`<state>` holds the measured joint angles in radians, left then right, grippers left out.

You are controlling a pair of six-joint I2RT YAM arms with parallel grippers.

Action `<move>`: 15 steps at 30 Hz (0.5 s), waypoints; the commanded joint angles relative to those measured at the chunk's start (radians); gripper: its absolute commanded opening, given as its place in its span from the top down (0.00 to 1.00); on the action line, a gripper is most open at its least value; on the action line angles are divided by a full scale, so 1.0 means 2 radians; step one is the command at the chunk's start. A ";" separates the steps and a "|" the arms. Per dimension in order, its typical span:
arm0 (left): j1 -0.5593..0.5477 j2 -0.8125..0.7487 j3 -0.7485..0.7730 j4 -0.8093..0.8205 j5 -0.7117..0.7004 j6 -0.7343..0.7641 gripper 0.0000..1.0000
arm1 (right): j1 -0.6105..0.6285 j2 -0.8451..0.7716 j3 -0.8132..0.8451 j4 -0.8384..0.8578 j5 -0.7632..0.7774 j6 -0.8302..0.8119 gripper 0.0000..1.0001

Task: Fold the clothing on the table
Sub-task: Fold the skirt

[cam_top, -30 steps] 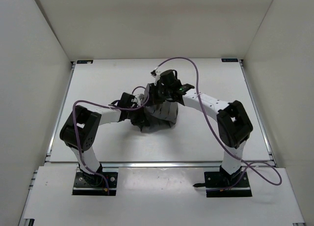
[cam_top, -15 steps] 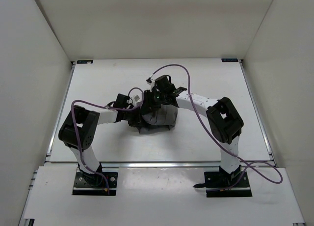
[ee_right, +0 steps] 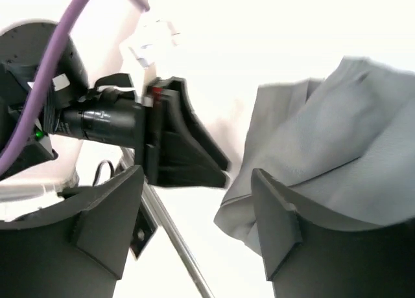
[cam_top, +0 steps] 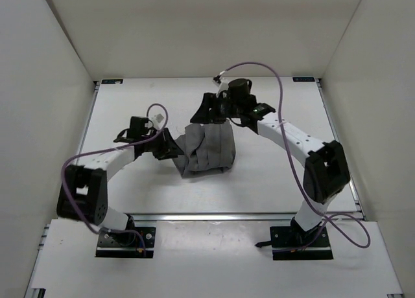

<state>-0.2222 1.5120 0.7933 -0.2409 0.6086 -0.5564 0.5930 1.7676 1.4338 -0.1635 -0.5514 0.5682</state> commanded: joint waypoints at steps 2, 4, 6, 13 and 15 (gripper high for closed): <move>0.046 -0.093 -0.008 -0.032 -0.014 0.017 0.48 | -0.023 -0.055 -0.013 -0.011 0.049 -0.024 0.53; 0.047 -0.106 -0.005 -0.020 -0.007 0.011 0.50 | -0.034 -0.061 -0.043 -0.029 0.072 -0.040 0.74; 0.031 -0.109 -0.006 0.029 0.025 -0.001 0.53 | -0.030 -0.059 -0.063 -0.048 0.087 -0.052 0.88; -0.096 -0.063 0.014 0.116 0.007 -0.055 0.69 | -0.050 -0.052 -0.137 -0.029 0.095 -0.056 0.99; -0.115 -0.036 0.014 0.153 -0.007 -0.068 0.72 | -0.054 -0.042 -0.142 -0.025 0.090 -0.059 1.00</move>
<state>-0.4061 1.3987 0.7959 -0.0452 0.6182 -0.6456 0.5083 1.6844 1.1458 -0.2565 -0.3756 0.4683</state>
